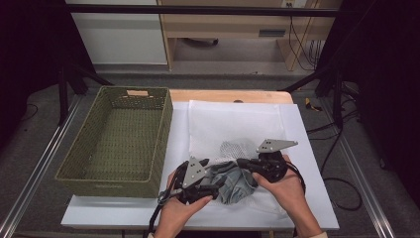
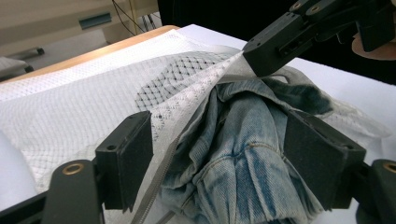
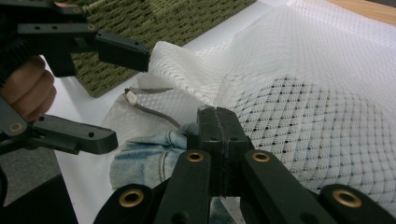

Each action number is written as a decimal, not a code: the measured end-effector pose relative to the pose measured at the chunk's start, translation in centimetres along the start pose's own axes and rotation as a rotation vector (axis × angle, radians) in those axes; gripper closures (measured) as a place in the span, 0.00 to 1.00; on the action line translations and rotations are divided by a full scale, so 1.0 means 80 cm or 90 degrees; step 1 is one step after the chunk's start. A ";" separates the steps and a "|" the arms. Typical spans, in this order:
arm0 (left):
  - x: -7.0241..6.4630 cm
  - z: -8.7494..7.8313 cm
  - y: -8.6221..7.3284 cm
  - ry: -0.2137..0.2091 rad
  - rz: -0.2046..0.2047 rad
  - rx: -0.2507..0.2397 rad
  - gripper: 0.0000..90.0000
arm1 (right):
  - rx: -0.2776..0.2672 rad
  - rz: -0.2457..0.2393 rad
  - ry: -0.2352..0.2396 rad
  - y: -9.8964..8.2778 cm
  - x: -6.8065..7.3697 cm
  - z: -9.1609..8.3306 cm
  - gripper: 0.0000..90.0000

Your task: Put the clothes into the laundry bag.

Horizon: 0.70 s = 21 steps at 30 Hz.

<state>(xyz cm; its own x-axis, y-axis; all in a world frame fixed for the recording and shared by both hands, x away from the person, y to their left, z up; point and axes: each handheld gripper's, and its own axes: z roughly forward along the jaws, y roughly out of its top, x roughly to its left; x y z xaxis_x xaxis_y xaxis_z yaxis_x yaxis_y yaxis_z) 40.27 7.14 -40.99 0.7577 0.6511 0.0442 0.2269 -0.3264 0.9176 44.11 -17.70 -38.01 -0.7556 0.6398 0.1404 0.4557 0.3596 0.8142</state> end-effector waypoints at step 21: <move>0.001 -0.024 -0.019 0.012 -0.034 -0.008 0.24 | 0.007 -0.027 -0.009 -0.028 0.020 0.012 1.00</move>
<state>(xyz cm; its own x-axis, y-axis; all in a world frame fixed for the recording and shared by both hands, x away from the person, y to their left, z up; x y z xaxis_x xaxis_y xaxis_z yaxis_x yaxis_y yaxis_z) 38.78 8.98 -41.59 0.7327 0.6806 0.0023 0.2595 -0.2824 0.9235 42.32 -16.89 -40.16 -0.7681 0.6328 0.0976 0.4280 0.3940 0.8134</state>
